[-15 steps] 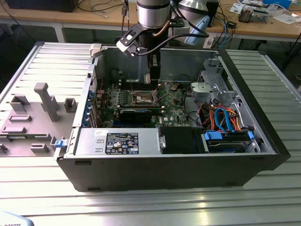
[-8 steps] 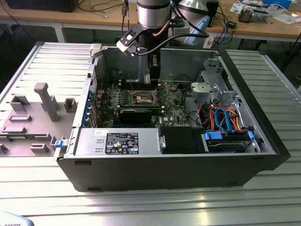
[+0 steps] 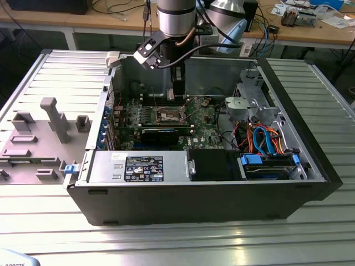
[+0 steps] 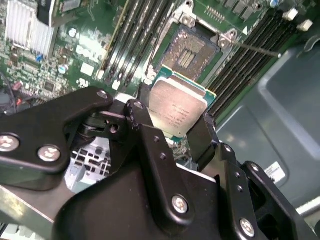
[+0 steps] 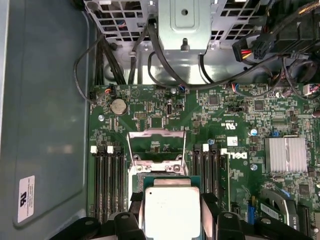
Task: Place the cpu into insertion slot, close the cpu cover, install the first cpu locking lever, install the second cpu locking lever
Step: 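Place the cpu into insertion slot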
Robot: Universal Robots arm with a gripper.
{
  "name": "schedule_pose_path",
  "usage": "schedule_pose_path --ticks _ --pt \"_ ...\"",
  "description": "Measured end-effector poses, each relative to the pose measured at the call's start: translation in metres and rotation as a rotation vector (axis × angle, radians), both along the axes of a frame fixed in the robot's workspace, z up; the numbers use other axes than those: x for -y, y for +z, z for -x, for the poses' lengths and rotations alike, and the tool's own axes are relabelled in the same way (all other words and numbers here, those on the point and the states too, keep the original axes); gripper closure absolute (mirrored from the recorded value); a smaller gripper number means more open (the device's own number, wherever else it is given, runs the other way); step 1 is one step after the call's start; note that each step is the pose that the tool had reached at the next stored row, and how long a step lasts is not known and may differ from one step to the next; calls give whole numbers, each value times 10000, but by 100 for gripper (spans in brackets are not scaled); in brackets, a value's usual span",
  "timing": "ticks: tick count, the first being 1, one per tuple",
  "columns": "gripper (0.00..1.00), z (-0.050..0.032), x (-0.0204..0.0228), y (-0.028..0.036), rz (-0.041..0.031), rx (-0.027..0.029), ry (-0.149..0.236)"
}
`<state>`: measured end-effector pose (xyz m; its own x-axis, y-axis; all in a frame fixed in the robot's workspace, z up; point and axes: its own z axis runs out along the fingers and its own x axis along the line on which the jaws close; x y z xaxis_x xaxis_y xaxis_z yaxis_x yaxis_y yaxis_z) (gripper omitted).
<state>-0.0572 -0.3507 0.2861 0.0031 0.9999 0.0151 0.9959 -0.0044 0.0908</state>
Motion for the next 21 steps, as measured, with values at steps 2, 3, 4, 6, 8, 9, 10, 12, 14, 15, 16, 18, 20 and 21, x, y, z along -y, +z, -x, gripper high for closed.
schedule_pose_path --ticks 2,3,4,6,8,9,10,12,14,15,16,18,20,21 --pt "46 22 -16 -57 1 0 0" --pt "46 26 -22 -77 -1 0 0" --pt "46 29 -30 -111 1 -1 7" --pt "46 32 -37 -156 1 -1 69" --pt "46 34 -42 -218 0 0 138" --pt "46 34 -43 -247 0 0 139" --pt "46 34 -43 -250 2 -2 139" --pt "46 34 -43 -251 2 0 139" --pt "46 34 -43 -251 15 -1 139" --pt "46 34 -43 -251 19 0 139" --pt "46 34 -43 -251 25 -1 139" --pt "46 34 -43 -251 34 0 139" --pt "46 34 -43 -251 43 -1 139" --pt "46 34 -43 -251 47 -1 140"
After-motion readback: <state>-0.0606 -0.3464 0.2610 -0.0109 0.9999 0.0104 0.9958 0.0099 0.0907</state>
